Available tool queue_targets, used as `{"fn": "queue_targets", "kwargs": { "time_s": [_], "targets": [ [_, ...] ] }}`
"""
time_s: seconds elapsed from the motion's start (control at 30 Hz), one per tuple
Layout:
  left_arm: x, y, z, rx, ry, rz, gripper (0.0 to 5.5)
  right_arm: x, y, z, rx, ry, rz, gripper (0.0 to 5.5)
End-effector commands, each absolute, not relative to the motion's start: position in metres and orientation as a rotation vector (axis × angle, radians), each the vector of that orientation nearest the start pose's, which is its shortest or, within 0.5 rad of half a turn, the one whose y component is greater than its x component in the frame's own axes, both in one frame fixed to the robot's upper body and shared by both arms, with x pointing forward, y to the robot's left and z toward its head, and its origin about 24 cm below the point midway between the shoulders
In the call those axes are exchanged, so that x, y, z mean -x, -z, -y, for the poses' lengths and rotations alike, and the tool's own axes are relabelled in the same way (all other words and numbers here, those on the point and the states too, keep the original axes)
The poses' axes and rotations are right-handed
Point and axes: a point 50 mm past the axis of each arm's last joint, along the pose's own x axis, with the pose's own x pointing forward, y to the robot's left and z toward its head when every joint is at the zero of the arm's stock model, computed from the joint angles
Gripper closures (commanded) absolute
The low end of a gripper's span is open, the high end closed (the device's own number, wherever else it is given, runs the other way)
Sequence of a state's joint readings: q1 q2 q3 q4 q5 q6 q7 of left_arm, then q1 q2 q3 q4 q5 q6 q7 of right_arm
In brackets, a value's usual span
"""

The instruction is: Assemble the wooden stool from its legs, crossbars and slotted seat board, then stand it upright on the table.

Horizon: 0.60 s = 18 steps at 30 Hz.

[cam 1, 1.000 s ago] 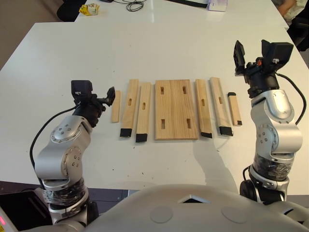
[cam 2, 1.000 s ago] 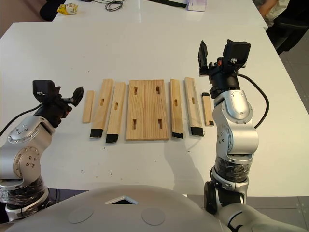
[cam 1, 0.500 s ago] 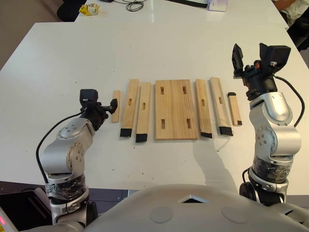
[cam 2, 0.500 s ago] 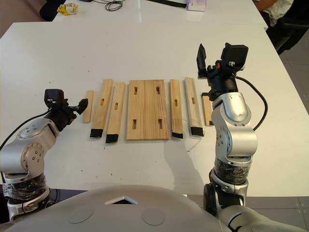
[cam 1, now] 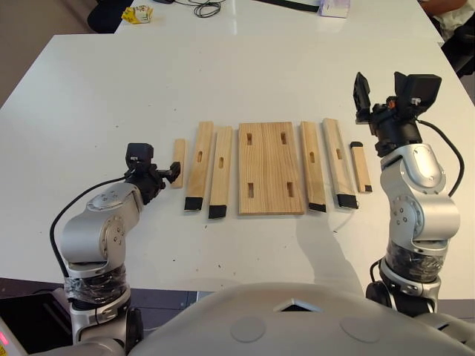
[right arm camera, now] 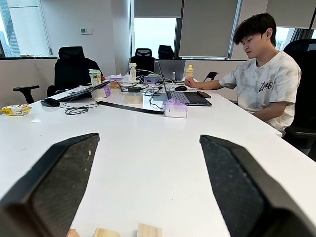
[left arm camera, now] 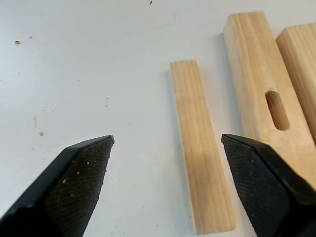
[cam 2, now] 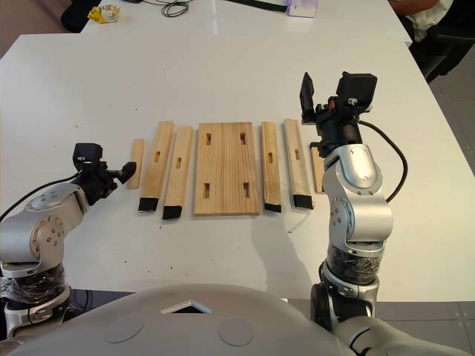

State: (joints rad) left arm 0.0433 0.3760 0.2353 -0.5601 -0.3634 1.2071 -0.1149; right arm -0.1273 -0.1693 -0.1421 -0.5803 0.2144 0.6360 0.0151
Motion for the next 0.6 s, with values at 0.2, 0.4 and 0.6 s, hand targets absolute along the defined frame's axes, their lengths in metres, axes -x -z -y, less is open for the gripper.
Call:
{"fn": "queue_targets", "kwargs": {
  "time_s": [0.2,0.4,0.6],
  "targets": [
    [-0.214,-0.077,-0.229,-0.054,0.071,-0.677,1.45,-0.248,-0.148,0.179,-0.010,-0.024,0.058,1.73],
    [-0.209,-0.069,-0.226,-0.084,0.123,-0.716,1.45,-0.246,-0.147,0.176,-0.017,-0.031,0.052,1.73],
    [-0.207,-0.068,-0.226,-0.084,0.146,-0.743,1.45,-0.243,-0.145,0.175,-0.024,-0.023,0.040,1.73]
  ]
}}
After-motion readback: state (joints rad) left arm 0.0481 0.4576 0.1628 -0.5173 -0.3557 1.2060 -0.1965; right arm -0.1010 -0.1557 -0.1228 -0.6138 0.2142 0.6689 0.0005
